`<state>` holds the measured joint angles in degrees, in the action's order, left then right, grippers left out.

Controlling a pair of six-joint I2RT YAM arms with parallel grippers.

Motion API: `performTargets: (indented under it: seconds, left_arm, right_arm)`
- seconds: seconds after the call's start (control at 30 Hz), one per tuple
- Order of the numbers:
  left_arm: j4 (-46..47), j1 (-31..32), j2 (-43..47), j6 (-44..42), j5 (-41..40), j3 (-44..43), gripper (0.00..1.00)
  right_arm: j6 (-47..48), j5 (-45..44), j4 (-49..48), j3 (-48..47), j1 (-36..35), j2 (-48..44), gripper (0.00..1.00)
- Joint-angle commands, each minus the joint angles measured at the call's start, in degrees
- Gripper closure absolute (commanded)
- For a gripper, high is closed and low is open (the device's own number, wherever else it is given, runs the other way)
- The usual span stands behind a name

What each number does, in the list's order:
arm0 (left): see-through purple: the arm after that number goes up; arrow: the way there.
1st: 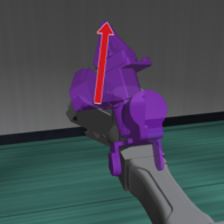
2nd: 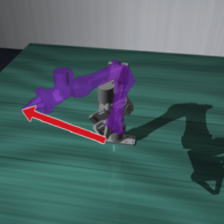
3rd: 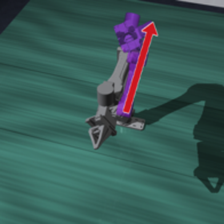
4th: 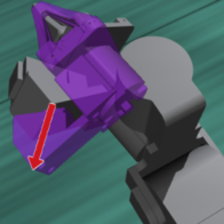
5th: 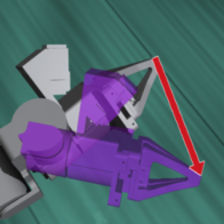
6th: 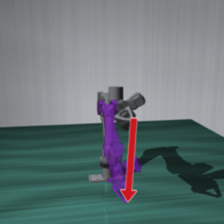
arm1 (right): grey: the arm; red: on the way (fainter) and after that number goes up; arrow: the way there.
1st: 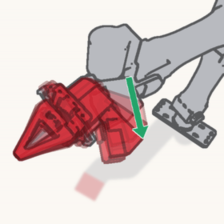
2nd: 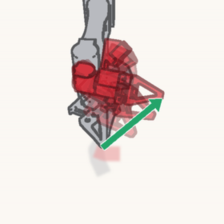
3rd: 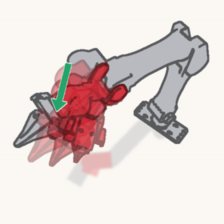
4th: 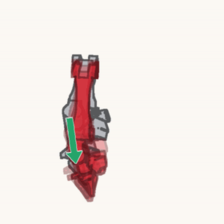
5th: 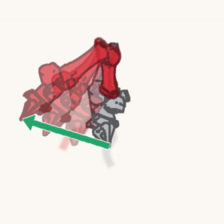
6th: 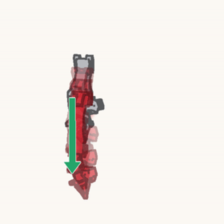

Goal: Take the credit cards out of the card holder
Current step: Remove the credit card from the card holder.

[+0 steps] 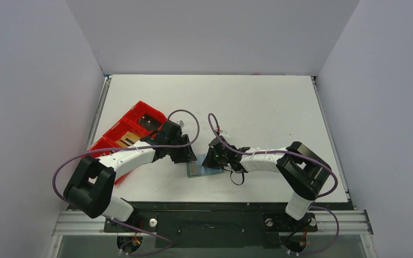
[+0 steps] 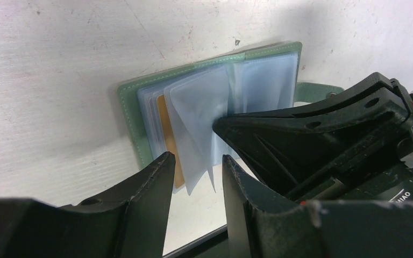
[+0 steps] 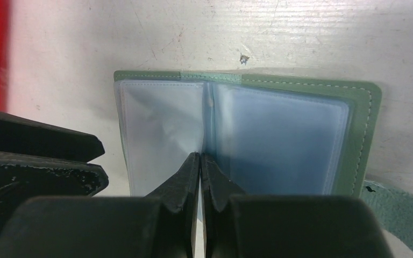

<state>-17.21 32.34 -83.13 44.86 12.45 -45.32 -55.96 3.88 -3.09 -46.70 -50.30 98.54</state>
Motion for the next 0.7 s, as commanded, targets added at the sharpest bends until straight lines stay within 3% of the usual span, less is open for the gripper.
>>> performTargets:
  seconds: [0.0,0.67]
  left_arm:
    - [3.6,0.6,-0.9,0.8,0.0,-0.1,0.65]
    - [4.9,1.6,-3.7,0.9,-1.5,1.0,0.64]
  right_arm:
    - [0.5,-0.4,1.6,3.8,0.6,3.8,1.00]
    - [0.2,0.4,0.3,4.8,1.2,3.9,1.00]
